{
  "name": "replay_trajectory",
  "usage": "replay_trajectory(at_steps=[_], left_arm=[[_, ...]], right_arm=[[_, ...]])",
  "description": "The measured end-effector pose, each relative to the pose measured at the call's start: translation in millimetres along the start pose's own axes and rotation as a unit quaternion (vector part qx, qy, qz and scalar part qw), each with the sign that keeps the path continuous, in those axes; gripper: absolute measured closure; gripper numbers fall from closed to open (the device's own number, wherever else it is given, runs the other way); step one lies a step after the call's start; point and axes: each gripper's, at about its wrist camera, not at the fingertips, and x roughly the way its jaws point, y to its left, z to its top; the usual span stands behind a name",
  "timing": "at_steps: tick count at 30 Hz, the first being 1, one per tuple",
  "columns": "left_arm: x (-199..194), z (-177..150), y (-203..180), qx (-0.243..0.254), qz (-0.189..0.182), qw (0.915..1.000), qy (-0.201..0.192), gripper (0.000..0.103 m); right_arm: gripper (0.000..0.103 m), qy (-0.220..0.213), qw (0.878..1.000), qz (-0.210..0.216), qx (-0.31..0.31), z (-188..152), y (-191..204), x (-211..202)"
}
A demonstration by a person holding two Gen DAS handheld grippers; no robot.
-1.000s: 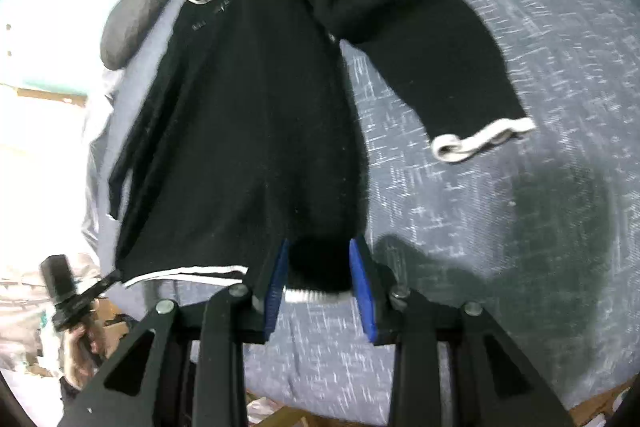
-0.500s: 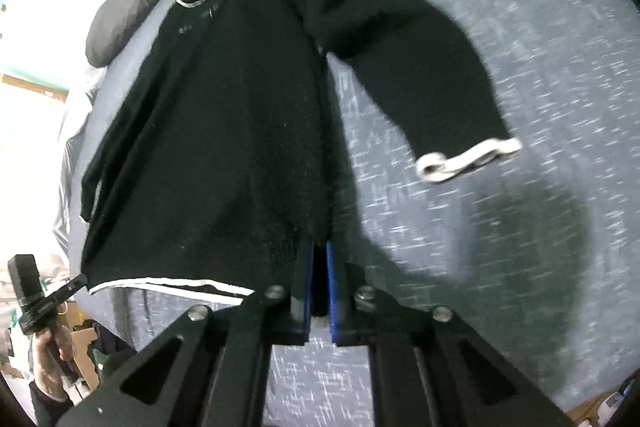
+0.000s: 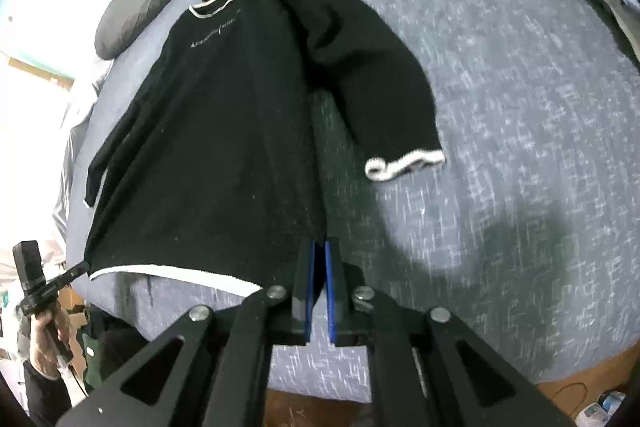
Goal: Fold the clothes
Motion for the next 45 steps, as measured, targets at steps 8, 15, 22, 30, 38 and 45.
replay_trajectory(at_steps=[8,15,22,30,38,45], left_arm=[[28,-8,24,-0.023,0.023,0.999,0.029,0.096],[49,-8,33,-0.046,0.033,0.9975,0.042,0.094],[38,-1,38,-0.063,0.041,0.997,0.019,0.093],[6,30,45,-0.064,0.06,0.9949,-0.048,0.092],[12,80,22,-0.031,0.065,0.9935,-0.089,0.089],[36,107,-10,-0.023,0.029,0.9928,-0.114,0.087]], right_arm=[[0.099,0.032,0.999,-0.002,-0.005,-18,1,27],[0.097,0.035,0.999,0.006,-0.003,-21,1,33],[0.095,0.008,1.0,0.03,-0.006,-10,-2,11],[0.071,-0.044,0.997,0.001,0.06,23,-50,-10],[0.071,-0.051,0.991,0.007,0.124,44,-87,15],[0.071,-0.046,0.991,0.007,0.125,55,-93,32]])
